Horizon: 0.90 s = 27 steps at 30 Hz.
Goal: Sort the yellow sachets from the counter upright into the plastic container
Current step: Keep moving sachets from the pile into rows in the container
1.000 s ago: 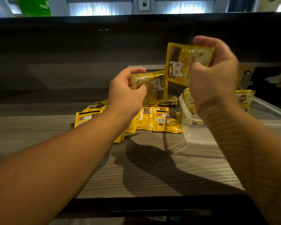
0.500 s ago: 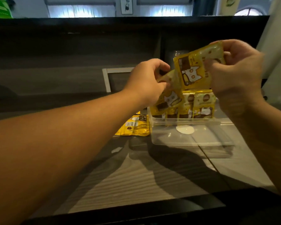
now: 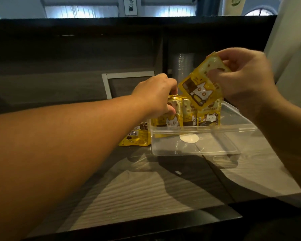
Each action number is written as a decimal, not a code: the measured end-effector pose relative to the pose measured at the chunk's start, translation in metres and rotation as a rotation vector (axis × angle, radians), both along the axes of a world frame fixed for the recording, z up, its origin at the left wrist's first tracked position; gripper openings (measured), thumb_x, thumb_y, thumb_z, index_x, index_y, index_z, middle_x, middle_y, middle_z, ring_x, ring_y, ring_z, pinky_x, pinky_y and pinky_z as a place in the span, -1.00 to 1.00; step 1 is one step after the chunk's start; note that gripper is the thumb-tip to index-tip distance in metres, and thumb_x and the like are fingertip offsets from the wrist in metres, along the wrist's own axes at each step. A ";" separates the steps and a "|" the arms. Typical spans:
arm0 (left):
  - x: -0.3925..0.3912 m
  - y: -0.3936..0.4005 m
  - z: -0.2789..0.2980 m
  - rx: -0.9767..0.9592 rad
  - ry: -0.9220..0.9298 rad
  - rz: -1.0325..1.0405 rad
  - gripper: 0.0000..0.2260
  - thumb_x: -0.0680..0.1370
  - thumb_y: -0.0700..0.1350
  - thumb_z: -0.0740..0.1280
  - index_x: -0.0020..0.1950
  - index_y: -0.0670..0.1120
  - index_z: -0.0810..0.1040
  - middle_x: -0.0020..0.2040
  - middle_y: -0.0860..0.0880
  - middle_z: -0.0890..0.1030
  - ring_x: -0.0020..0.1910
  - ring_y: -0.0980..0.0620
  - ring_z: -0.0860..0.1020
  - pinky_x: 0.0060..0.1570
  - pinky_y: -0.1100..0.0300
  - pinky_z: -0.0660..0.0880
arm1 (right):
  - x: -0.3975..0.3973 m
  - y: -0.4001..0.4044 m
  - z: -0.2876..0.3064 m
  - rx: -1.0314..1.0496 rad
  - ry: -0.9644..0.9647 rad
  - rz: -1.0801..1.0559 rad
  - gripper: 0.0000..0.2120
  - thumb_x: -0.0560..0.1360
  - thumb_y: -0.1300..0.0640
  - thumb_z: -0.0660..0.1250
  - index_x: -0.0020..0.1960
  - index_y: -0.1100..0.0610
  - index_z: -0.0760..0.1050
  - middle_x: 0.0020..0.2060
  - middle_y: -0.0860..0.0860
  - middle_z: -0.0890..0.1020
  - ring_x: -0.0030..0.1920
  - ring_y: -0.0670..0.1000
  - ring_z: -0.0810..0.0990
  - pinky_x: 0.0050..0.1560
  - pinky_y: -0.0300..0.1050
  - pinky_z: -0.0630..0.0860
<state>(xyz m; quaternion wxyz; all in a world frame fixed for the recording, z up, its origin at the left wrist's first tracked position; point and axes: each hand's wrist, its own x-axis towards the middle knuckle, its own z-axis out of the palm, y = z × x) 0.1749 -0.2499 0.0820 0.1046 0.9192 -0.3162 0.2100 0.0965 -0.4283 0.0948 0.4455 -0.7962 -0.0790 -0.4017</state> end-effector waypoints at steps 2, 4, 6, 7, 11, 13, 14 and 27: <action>0.000 0.002 0.000 0.001 0.037 -0.006 -0.55 0.43 0.11 0.51 0.26 0.06 0.48 0.17 0.04 0.48 0.11 0.01 0.48 0.05 0.06 0.54 | 0.000 -0.003 0.004 -0.047 0.039 -0.013 -0.74 0.49 0.18 0.42 0.15 -0.02 0.55 -0.10 -0.11 0.60 -0.08 -0.11 0.61 -0.27 -0.37 0.53; 0.000 0.003 0.001 0.002 0.074 -0.014 -0.54 0.45 0.14 0.48 0.28 0.06 0.47 0.17 0.04 0.49 0.10 0.03 0.48 0.01 0.10 0.52 | 0.001 -0.005 0.007 -0.186 0.109 -0.029 -0.72 0.47 0.20 0.44 0.15 -0.01 0.55 -0.10 -0.09 0.58 -0.10 -0.11 0.58 -0.31 -0.39 0.45; -0.001 0.005 0.001 -0.002 0.136 -0.022 -0.50 0.45 0.12 0.50 0.32 0.07 0.45 0.19 0.04 0.50 0.12 0.03 0.49 0.02 0.11 0.53 | 0.005 -0.003 0.008 -0.381 0.171 -0.063 -0.70 0.45 0.20 0.46 0.16 0.05 0.57 -0.09 -0.05 0.57 -0.08 -0.07 0.55 -0.27 -0.35 0.42; -0.001 0.006 0.002 0.009 0.173 -0.027 -0.45 0.42 0.10 0.52 0.35 0.07 0.43 0.21 0.04 0.50 0.14 0.03 0.49 0.05 0.10 0.55 | 0.007 -0.001 0.008 -0.478 0.196 -0.074 -0.70 0.45 0.20 0.46 0.16 0.07 0.57 -0.10 -0.06 0.56 -0.10 -0.08 0.54 -0.26 -0.35 0.41; -0.001 0.008 0.004 0.104 0.258 -0.018 -0.24 0.36 0.05 0.58 0.47 0.08 0.31 0.33 0.02 0.47 0.26 -0.02 0.46 0.13 0.10 0.52 | 0.020 0.008 0.007 -0.746 0.296 -0.072 -0.74 0.43 0.16 0.48 0.11 0.03 0.58 -0.15 -0.10 0.53 -0.18 -0.13 0.49 -0.29 -0.37 0.37; 0.002 0.007 0.003 0.103 0.271 0.001 -0.24 0.37 0.01 0.59 0.48 0.07 0.29 0.33 0.01 0.49 0.27 -0.04 0.48 0.13 0.10 0.53 | 0.027 0.013 0.003 -0.847 0.314 -0.101 -0.77 0.44 0.14 0.47 0.08 0.01 0.56 -0.16 -0.10 0.51 -0.19 -0.12 0.47 -0.29 -0.35 0.35; 0.003 0.006 0.003 0.099 0.272 0.010 -0.25 0.38 -0.01 0.59 0.48 0.06 0.29 0.32 0.00 0.50 0.25 -0.04 0.49 0.12 0.08 0.54 | 0.031 0.015 0.001 -0.890 0.313 -0.117 -0.78 0.44 0.13 0.47 0.07 0.01 0.55 -0.15 -0.08 0.51 -0.19 -0.11 0.47 -0.28 -0.32 0.37; 0.011 -0.001 -0.007 -0.023 0.343 0.023 -0.29 0.43 -0.17 0.53 0.50 0.04 0.28 0.30 -0.02 0.49 0.21 -0.05 0.47 -0.04 0.17 0.48 | 0.050 0.027 -0.010 -1.069 0.379 -0.173 -0.66 0.40 -0.03 0.50 0.04 -0.02 0.40 -0.17 -0.05 0.47 -0.14 -0.01 0.46 -0.19 -0.15 0.45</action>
